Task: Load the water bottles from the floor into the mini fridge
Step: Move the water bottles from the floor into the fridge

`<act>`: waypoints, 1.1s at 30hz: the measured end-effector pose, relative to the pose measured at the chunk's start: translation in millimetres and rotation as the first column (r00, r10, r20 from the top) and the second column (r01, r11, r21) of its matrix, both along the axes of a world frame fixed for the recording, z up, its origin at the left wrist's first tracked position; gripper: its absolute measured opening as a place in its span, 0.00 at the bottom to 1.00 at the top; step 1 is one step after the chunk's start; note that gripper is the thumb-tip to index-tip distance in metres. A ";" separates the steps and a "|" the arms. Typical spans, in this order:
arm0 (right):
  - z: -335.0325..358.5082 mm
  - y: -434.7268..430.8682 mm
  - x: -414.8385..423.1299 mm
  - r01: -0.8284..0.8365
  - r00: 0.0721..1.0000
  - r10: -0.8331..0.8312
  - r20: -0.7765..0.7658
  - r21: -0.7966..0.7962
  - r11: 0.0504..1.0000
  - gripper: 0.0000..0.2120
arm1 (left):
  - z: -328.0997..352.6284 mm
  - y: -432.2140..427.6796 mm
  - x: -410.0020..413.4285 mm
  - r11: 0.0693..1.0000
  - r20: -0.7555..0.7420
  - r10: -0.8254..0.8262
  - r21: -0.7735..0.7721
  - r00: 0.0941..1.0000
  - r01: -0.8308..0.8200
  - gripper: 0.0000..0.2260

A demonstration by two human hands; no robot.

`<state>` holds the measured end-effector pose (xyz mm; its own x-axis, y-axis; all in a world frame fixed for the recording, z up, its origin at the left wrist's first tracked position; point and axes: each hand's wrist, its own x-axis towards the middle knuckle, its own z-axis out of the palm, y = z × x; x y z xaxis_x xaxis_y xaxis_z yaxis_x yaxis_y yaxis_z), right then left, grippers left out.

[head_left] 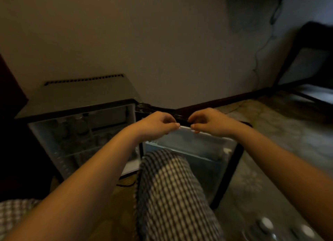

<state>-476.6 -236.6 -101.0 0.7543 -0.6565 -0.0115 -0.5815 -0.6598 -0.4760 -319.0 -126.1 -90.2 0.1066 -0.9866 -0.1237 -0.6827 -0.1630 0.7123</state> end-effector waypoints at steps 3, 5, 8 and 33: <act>-11.3 -1.2 -55.4 0.047 0.998 -0.047 -0.037 -0.004 0.999 0.14 | -13.2 -7.9 -55.4 0.994 -0.004 -0.108 0.013 0.994 0.108 0.15; -23.9 0.7 -90.0 0.071 0.995 -0.071 -0.067 0.001 0.997 0.14 | -26.1 -12.5 -88.8 0.984 0.008 -0.175 0.018 0.984 0.175 0.16; -53.9 4.6 -143.6 0.132 0.987 -0.129 -0.094 0.030 0.991 0.14 | -51.5 -20.8 -134.4 0.963 0.009 -0.267 0.053 0.964 0.266 0.16; -314.9 130.6 -315.2 0.632 0.720 -0.515 -0.464 0.134 0.763 0.15 | -223.7 7.8 -281.7 0.846 -0.132 -0.328 0.399 0.935 0.354 0.18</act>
